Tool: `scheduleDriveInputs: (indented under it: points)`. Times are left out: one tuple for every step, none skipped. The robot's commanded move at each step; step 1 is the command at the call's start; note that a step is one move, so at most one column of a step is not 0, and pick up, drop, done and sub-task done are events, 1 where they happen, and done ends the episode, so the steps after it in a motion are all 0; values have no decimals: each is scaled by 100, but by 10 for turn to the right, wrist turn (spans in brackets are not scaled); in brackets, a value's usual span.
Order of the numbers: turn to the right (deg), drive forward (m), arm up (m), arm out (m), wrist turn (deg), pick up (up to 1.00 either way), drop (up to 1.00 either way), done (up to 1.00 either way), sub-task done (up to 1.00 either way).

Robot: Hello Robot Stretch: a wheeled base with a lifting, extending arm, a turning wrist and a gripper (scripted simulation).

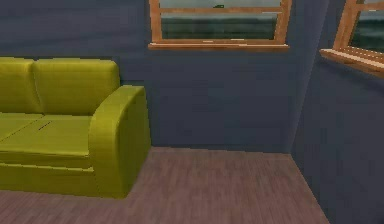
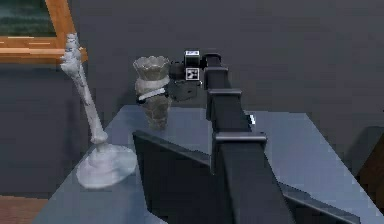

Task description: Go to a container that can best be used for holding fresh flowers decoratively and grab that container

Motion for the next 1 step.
scheduleDriveInputs:
  points:
    - [0, 0, 0, 0, 0, 0, 0, 100, 0]
